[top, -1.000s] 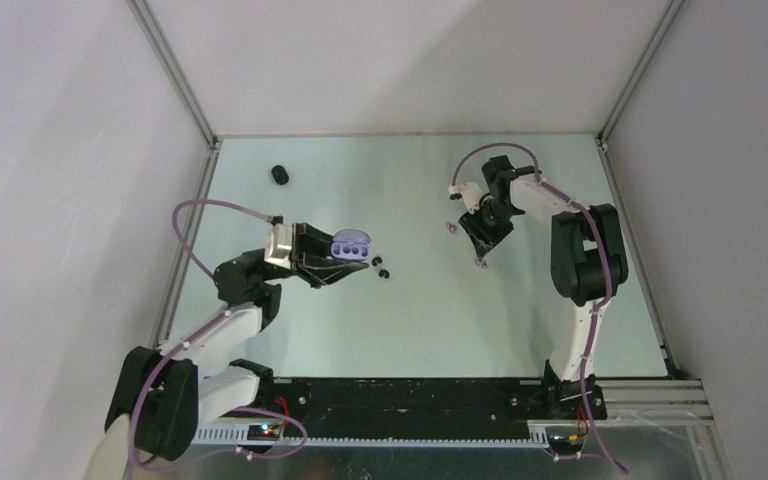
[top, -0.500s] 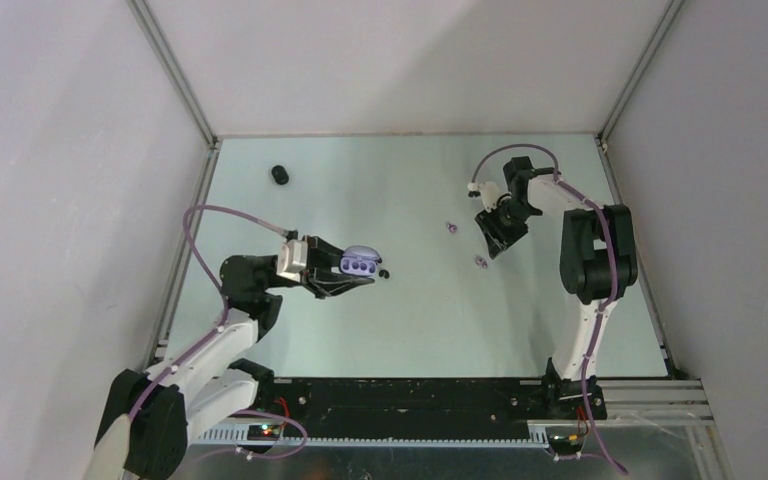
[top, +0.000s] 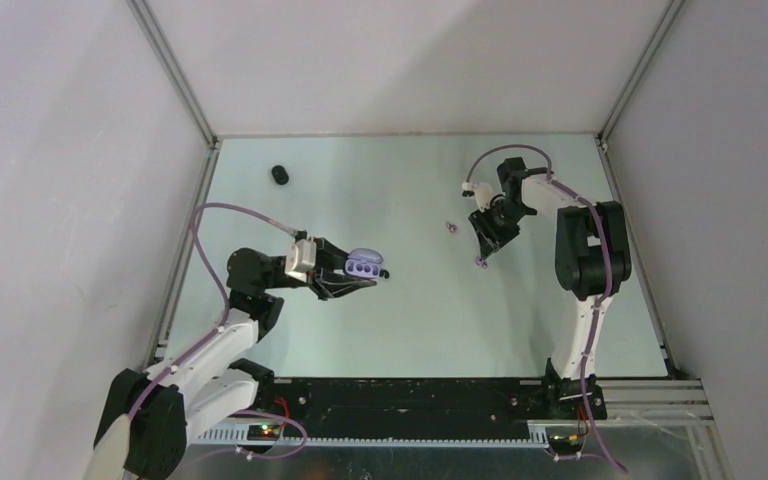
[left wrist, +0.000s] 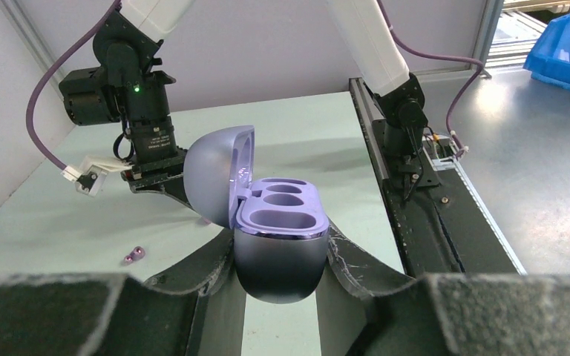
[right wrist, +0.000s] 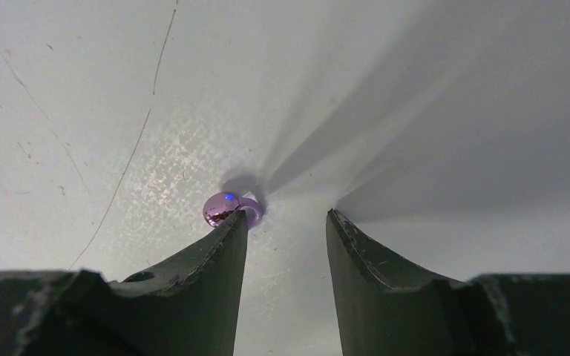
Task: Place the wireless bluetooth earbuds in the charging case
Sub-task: Adjust the earbud at the center of the board.
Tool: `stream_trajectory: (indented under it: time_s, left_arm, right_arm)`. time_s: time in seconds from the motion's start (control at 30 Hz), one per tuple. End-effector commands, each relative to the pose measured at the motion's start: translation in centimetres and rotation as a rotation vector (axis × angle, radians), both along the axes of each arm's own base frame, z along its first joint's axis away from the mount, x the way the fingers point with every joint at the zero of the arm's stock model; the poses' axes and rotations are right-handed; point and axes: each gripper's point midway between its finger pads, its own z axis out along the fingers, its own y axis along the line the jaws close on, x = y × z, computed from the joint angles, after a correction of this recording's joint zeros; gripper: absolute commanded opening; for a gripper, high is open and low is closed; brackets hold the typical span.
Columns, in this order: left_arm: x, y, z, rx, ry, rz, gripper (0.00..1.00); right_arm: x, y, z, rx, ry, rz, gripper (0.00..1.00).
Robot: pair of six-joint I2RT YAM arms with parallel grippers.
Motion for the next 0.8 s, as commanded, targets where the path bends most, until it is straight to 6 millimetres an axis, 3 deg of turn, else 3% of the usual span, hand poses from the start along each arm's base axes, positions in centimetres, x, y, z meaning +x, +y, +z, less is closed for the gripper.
stream_trajectory:
  time_s: [0.0, 0.2, 0.77]
  left_arm:
    - [-0.1, -0.1, 0.9, -0.007, -0.063, -0.004, 0.02]
    - [0.1, -0.1, 0.7, 0.000, -0.059, -0.003, 0.01]
    - [0.3, -0.2, 0.6, 0.012, -0.053, -0.002, 0.00]
  right_arm:
    - [-0.1, 0.9, -0.4, 0.033, 0.031, 0.021, 0.48]
    - [-0.7, 1.6, -0.1, 0.082, 0.062, 0.039, 0.49]
    - [-1.2, 1.1, -0.6, 0.031, 0.070, 0.060, 0.46]
